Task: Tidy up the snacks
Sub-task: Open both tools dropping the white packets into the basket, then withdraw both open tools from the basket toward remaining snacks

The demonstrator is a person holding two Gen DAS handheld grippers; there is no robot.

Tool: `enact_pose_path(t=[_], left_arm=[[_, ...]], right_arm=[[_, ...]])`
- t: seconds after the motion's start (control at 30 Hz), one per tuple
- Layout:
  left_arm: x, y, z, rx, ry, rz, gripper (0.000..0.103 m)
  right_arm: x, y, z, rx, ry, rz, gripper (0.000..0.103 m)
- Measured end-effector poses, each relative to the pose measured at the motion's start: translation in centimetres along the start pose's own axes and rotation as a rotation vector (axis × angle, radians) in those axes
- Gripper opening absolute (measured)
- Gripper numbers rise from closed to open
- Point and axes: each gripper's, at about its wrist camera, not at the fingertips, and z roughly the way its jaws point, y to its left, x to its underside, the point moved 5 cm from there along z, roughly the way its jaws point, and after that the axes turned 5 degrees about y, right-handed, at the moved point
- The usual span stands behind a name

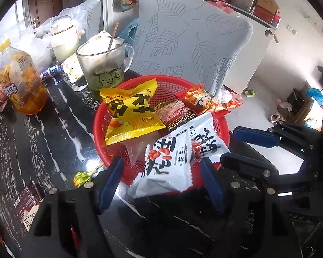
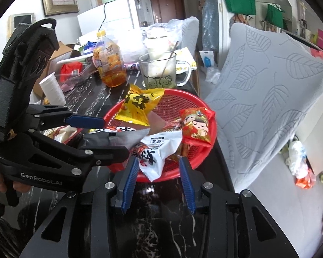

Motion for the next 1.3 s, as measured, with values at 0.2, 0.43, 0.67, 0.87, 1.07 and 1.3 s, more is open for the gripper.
enact_pose_path(t=[0.2, 0.43, 0.67, 0.87, 1.07, 1.3], left_arm=[[0.4, 0.3, -1.4, -0.007, -0.031, -0.015, 0.072], [1.4, 1.2, -4.2, -0.041, -0.096, -0.031, 0.072], [2.7, 2.2, -7.2, -0.050, -0.159, -0.062, 0.072], [4.2, 3.7, -10.0, -0.069, -0.215, -0.096, 0.072], [5.8, 5.9, -12.8, -0.107, -0.269, -0.153, 0.072], [8.3, 9.3, -14.2, -0.156, -0.284, -0.234, 0.072]], right_arm=[[-0.1, 0.7, -1.0, 0.018, -0.023, -0.011, 0.041], [-0.3, 2.3, -2.2, 0.021, -0.046, -0.034, 0.042], [-1.1, 5.0, -3.1, 0.003, -0.081, -0.074, 0.048], [-2.0, 7.7, -3.7, -0.038, -0.106, -0.110, 0.048], [-2.9, 10.9, -3.6, -0.081, -0.124, -0.159, 0.048], [-3.7, 14.5, -1.3, -0.153, -0.097, -0.209, 0.048]])
